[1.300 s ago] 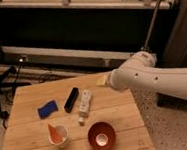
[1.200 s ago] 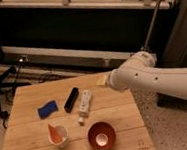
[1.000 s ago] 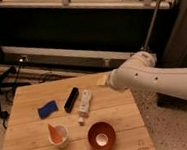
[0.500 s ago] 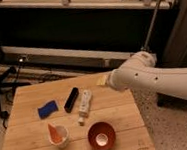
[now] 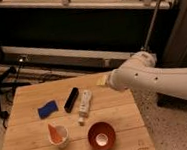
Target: Place the bottle in the ceramic bowl
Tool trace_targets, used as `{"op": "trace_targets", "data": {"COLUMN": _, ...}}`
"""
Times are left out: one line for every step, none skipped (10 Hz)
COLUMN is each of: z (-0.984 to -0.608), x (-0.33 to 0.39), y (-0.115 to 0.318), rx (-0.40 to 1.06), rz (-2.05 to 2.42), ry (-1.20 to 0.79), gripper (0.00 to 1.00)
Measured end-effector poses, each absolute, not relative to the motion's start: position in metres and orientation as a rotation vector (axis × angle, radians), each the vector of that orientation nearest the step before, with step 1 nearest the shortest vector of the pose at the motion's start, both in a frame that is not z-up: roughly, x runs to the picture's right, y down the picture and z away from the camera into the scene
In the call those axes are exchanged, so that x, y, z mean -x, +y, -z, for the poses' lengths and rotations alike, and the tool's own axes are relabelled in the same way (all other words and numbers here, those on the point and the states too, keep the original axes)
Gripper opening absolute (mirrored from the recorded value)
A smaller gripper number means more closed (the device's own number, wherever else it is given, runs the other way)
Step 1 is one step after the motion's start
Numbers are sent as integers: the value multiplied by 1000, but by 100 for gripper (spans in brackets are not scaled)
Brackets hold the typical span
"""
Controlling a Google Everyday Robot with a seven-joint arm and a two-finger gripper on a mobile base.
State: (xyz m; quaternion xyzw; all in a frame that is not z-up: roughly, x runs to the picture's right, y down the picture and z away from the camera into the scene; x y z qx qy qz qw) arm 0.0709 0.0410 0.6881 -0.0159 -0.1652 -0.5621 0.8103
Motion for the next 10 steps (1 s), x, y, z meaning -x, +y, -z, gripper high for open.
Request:
{"op": "trace_targets", "data": {"z": -688, "x": -71, "y": 41, "rx": 34, "rz": 1201, "ry": -353, "gripper": 74}}
{"op": "trace_targets", "data": {"z": -688, "x": -71, "y": 41, "rx": 34, "rz": 1201, "ry": -353, "gripper": 74}}
{"op": "trace_targets", "data": {"z": -688, "x": -71, "y": 41, "rx": 34, "rz": 1201, "ry": -353, "gripper": 74}}
{"op": "trace_targets", "data": {"z": -688, "x": -71, "y": 41, "rx": 34, "rz": 1202, "ry": -353, "gripper": 74}}
{"op": "trace_targets", "data": {"z": -688, "x": -71, "y": 41, "rx": 34, "rz": 1205, "ry": -354, "gripper": 74}}
{"op": "trace_targets", "data": {"z": -690, "x": -65, "y": 38, "rx": 27, "rz": 1222, "ry": -360, "gripper": 74}}
{"op": "trace_targets", "data": {"z": -693, "x": -54, "y": 36, "rx": 18, "rz": 1236, "ry": -374, "gripper": 74}}
{"op": "trace_targets", "data": {"z": -699, "x": -35, "y": 31, "rx": 1, "rz": 1256, "ry": -402, "gripper": 74}}
{"op": "trace_targets", "data": {"z": -705, "x": -20, "y": 29, "rx": -13, "rz": 1264, "ry": -428, "gripper": 74}}
{"op": "trace_targets", "data": {"z": -711, "x": -6, "y": 28, "rx": -24, "rz": 1274, "ry": -452, "gripper": 74}}
